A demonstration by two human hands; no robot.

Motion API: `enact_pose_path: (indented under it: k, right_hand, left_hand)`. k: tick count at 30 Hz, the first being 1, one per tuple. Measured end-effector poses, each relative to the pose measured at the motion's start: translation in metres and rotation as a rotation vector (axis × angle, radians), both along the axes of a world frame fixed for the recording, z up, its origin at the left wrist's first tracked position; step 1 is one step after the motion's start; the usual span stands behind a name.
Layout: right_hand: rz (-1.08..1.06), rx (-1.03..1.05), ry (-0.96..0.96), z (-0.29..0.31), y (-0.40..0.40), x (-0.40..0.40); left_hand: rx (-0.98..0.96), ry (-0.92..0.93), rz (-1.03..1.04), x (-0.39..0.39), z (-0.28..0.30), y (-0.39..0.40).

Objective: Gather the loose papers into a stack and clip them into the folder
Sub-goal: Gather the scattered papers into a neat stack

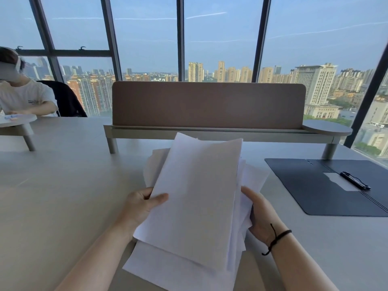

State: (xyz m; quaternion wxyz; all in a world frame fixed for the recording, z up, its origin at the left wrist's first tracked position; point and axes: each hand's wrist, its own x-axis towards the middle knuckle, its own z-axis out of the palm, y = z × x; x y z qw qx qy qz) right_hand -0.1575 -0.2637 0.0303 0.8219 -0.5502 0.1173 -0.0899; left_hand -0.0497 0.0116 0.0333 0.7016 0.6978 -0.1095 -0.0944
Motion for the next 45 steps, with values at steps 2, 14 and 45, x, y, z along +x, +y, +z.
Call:
enact_pose_path:
  k: [2,14,45]
  right_hand:
    - [-0.009,-0.142,0.049,0.004,0.001,-0.002]
    - [-0.157,-0.625,0.252,-0.003,-0.015,0.004]
    - [0.211,0.09,0.225,0.013,-0.005,0.006]
  left_hand:
    - [-0.034,-0.049,0.006,0.002,0.0,0.002]
    - [-0.172,-0.246,0.19,0.044,-0.008,0.041]
    - [0.02,0.057,-0.196,0.019,-0.013,0.013]
